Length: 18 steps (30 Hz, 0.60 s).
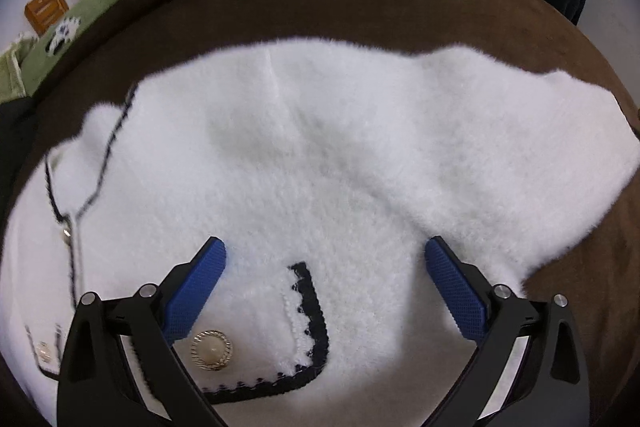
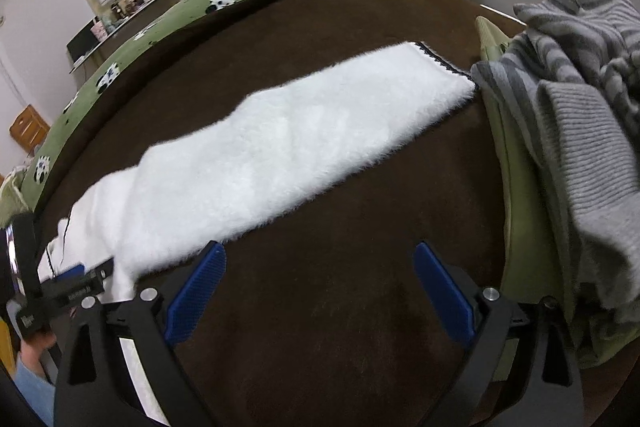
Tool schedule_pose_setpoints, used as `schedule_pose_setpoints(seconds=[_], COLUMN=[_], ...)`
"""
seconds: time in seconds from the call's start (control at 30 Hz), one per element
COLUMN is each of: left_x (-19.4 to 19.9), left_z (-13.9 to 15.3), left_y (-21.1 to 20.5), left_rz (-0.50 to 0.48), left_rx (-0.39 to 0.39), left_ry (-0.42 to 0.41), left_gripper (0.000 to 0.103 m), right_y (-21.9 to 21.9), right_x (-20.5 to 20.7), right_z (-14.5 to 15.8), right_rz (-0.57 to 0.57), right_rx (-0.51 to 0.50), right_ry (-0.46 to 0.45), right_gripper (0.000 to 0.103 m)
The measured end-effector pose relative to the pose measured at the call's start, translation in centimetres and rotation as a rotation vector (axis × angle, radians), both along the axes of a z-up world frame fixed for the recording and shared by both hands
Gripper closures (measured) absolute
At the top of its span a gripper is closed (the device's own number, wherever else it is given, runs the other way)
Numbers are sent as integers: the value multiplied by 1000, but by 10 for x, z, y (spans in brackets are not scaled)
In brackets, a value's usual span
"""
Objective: Fold large clothes
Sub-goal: 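Grasp the cardigan sleeve cuff with the right tool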
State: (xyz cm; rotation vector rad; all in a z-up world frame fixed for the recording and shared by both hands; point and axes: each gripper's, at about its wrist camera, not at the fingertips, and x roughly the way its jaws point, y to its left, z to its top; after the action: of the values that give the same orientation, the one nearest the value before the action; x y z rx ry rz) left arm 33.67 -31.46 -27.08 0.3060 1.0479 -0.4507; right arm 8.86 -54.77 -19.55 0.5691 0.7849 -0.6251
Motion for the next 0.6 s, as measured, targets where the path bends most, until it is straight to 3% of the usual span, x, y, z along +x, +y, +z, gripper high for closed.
schedule_pose_setpoints(seconds=[0.3, 0.6], left_x=[-9, -12], left_z=[-3, -7], left_y=[2, 5], left_rz=[3, -4], left_rx=[-21, -34], left_ry=[-51, -74], left_gripper=[5, 5], right_y=[-27, -60], right_x=[10, 36], right_z=[-23, -31], right_rz=[-137, -290], right_rx=[121, 95], right_ry=[-91, -117], right_gripper=[6, 4])
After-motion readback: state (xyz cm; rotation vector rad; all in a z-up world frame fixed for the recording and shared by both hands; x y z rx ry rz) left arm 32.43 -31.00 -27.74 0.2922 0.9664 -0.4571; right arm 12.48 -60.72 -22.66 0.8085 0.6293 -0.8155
